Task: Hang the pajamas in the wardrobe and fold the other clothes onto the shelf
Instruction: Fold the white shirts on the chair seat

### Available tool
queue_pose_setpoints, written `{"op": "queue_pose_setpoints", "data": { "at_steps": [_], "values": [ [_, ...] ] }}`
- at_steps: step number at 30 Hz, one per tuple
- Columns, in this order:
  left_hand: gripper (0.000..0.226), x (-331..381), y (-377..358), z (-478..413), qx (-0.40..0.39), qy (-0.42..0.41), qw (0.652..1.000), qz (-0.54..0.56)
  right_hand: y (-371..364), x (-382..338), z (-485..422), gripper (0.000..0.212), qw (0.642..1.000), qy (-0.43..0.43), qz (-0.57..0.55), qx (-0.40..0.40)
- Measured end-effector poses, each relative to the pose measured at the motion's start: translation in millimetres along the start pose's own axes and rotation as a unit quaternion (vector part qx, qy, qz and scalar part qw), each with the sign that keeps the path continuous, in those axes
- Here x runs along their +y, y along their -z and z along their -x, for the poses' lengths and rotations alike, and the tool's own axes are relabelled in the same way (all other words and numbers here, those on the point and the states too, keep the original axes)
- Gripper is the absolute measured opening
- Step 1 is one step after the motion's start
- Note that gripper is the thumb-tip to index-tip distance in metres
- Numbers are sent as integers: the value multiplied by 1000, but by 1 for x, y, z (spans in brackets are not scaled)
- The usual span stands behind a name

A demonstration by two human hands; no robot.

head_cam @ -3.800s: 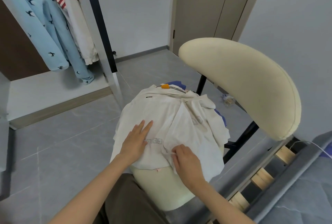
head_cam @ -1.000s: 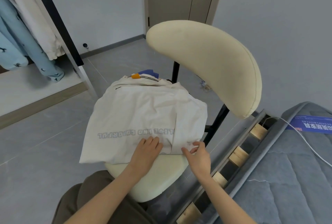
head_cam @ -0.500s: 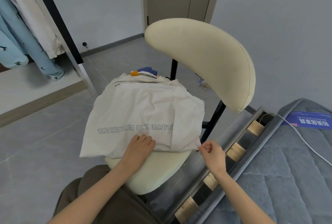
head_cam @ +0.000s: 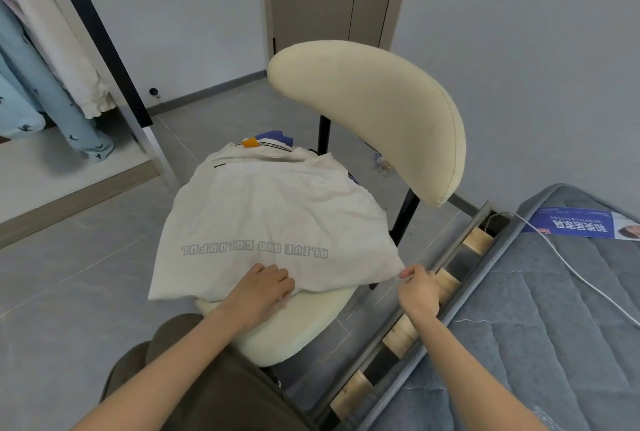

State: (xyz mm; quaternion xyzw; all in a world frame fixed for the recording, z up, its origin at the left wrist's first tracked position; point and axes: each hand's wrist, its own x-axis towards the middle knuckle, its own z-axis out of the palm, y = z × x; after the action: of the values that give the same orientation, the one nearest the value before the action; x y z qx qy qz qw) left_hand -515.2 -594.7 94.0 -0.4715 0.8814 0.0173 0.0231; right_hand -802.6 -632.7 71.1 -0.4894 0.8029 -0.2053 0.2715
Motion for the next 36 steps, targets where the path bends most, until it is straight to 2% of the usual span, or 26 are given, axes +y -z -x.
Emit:
{"op": "queue_pose_setpoints", "data": {
  "at_steps": [1,3,7,10,12,15,17,19,21,22,26,29,30,31,33,34,36],
  "values": [
    [20,-4,-3,0,-4,6,1000,28,-2,-1,2,16,1000,3,20,-16],
    [20,-8,-5,2,9,32,996,80,-7,-8,8,18,998,42,35,-22],
    [21,-20,1,8,104,113,980,124,-24,-43,28,27,982,184,40,-7],
    [26,-39,8,17,191,201,948,159,-39,-83,43,37,954,296,42,-17],
    [37,-56,10,24,183,258,932,176,-53,-110,51,42,929,362,64,-46],
    [51,-81,5,37,82,330,918,201,-73,-145,56,47,899,414,110,-98],
    [53,-94,-3,46,44,345,910,226,-86,-166,55,49,887,426,126,-124],
    [51,-103,-11,52,52,333,909,243,-98,-188,53,49,879,437,137,-133],
    [44,-113,-16,57,112,336,896,267,-111,-209,50,49,871,449,149,-135],
    [38,-119,-18,59,153,348,878,290,-118,-219,49,49,866,455,155,-135],
    [22,-147,-22,59,265,475,756,364,-146,-251,41,50,846,471,202,-147],
    [27,-173,-31,53,254,576,647,431,-167,-261,32,52,826,459,268,-187],
    [33,-180,-35,50,231,601,599,476,-174,-262,27,53,817,455,295,-196],
    [39,-187,-39,46,205,618,535,538,-180,-261,24,53,809,452,319,-200],
    [47,-196,-47,40,162,606,396,671,-189,-257,17,54,800,447,346,-202],
    [51,-201,-51,38,154,591,340,715,-193,-254,15,55,798,446,352,-199],
    [56,-210,-59,35,140,577,274,757,-199,-247,11,56,794,452,361,-188]
  ]
}}
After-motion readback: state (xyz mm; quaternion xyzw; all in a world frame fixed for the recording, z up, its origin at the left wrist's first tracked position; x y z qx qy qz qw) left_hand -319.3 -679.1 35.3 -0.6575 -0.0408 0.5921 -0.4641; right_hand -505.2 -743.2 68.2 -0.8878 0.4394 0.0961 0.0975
